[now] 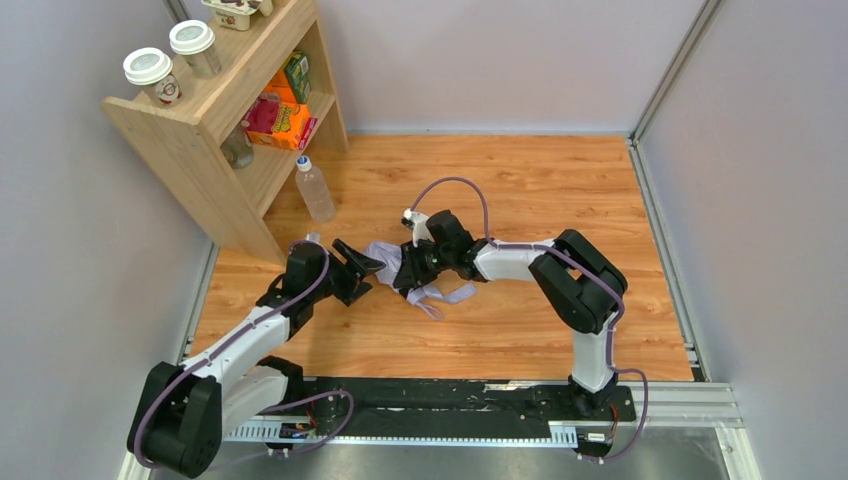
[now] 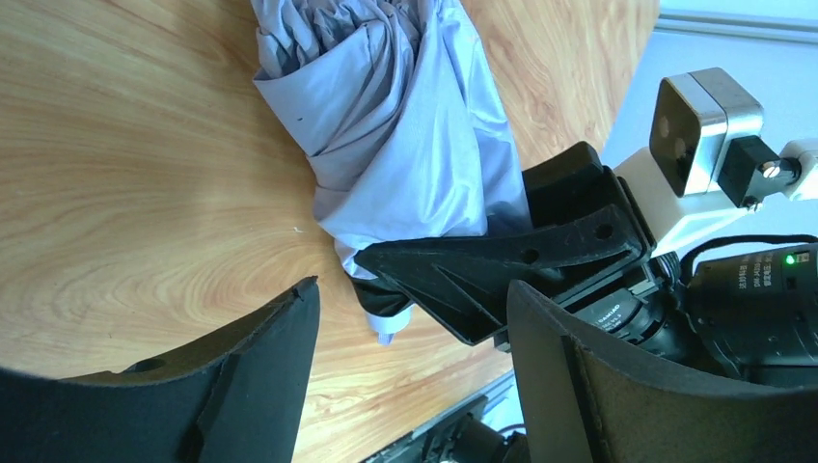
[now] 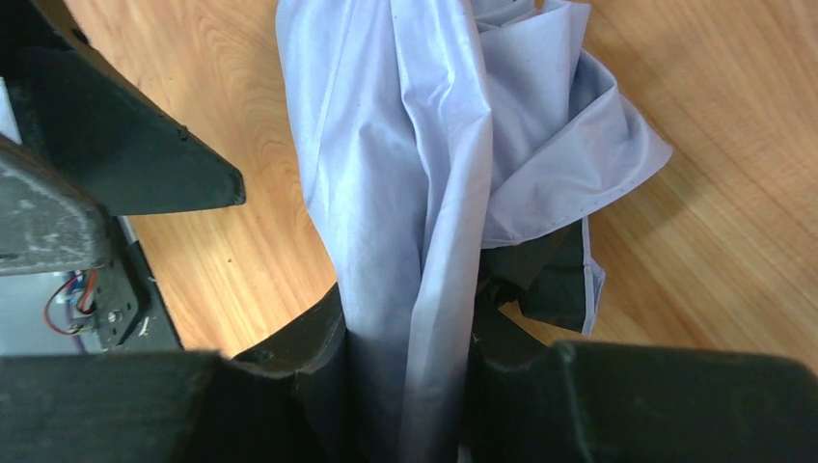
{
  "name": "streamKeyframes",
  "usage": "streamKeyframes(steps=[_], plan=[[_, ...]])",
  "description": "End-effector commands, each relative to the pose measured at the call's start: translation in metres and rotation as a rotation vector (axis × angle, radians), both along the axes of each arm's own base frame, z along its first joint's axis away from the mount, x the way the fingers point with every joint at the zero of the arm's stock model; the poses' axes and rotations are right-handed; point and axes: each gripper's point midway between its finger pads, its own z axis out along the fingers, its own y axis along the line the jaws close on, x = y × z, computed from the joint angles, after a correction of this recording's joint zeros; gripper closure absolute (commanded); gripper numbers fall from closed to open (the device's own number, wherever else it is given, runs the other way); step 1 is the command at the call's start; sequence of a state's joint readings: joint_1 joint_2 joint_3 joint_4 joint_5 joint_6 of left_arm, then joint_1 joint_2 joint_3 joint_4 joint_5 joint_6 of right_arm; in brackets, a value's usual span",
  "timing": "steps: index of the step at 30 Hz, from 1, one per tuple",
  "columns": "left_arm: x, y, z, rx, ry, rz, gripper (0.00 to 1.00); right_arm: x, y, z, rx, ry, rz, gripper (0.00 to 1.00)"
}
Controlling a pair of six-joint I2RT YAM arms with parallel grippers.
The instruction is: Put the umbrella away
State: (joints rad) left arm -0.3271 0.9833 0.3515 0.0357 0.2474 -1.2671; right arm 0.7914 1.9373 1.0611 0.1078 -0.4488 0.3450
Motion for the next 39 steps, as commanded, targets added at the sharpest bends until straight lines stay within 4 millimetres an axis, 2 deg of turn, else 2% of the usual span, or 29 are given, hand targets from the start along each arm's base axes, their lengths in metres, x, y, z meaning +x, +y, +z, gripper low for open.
streamKeyframes(steps=[1, 2, 3, 4, 5, 11, 14, 20, 23, 27, 28, 30, 32, 33, 34, 35, 39], plan=[[0.013, -0.005, 0.012, -0.050, 0.052, 0.038, 0.23, -0.068, -0.056, -0.087, -0.236, 0.317, 0.039, 1.00], [0.015, -0.004, 0.012, -0.029, 0.087, 0.047, 0.23, -0.067, -0.057, -0.087, -0.230, 0.325, 0.033, 1.00], [0.009, -0.001, -0.002, 0.014, 0.166, 0.049, 0.23, -0.065, -0.057, -0.087, -0.226, 0.326, 0.030, 1.00], [0.016, -0.001, 0.005, 0.029, 0.170, 0.053, 0.22, -0.065, -0.057, -0.088, -0.226, 0.329, 0.032, 1.00], [0.016, 0.000, 0.001, 0.055, 0.209, 0.051, 0.22, -0.064, -0.056, -0.087, -0.221, 0.330, 0.033, 1.00], [0.034, 0.009, -0.007, 0.138, 0.213, 0.093, 0.22, -0.061, -0.050, -0.083, -0.193, 0.336, 0.048, 1.00], [0.032, 0.008, -0.026, 0.160, 0.278, 0.084, 0.22, -0.060, -0.047, -0.082, -0.187, 0.341, 0.055, 1.00], [0.023, 0.008, -0.049, 0.208, 0.387, 0.063, 0.21, -0.056, -0.048, -0.080, -0.184, 0.338, 0.058, 1.00], [0.028, 0.016, -0.055, 0.265, 0.378, 0.104, 0.21, -0.055, -0.046, -0.077, -0.176, 0.336, 0.064, 1.00], [0.049, 0.010, -0.068, 0.260, 0.305, 0.109, 0.21, -0.056, -0.043, -0.076, -0.166, 0.349, 0.078, 1.00], [0.054, 0.008, -0.076, 0.265, 0.303, 0.102, 0.21, -0.056, -0.043, -0.076, -0.164, 0.349, 0.079, 1.00], [0.050, 0.007, -0.094, 0.275, 0.347, 0.094, 0.21, -0.057, -0.042, -0.075, -0.160, 0.356, 0.086, 1.00], [0.046, 0.008, -0.107, 0.287, 0.347, 0.082, 0.33, -0.057, -0.041, -0.075, -0.155, 0.362, 0.095, 1.00], [0.045, 0.012, -0.111, 0.303, 0.342, 0.094, 0.45, -0.058, -0.040, -0.073, -0.149, 0.368, 0.103, 1.00], [0.036, 0.016, -0.120, 0.313, 0.361, 0.100, 0.52, -0.058, -0.039, -0.072, -0.146, 0.369, 0.105, 1.00], [0.038, 0.016, -0.119, 0.303, 0.338, 0.111, 0.66, -0.059, -0.039, -0.071, -0.145, 0.370, 0.110, 1.00], [0.029, 0.018, -0.123, 0.308, 0.327, 0.098, 0.91, -0.054, -0.039, -0.054, -0.152, 0.338, 0.099, 0.98]])
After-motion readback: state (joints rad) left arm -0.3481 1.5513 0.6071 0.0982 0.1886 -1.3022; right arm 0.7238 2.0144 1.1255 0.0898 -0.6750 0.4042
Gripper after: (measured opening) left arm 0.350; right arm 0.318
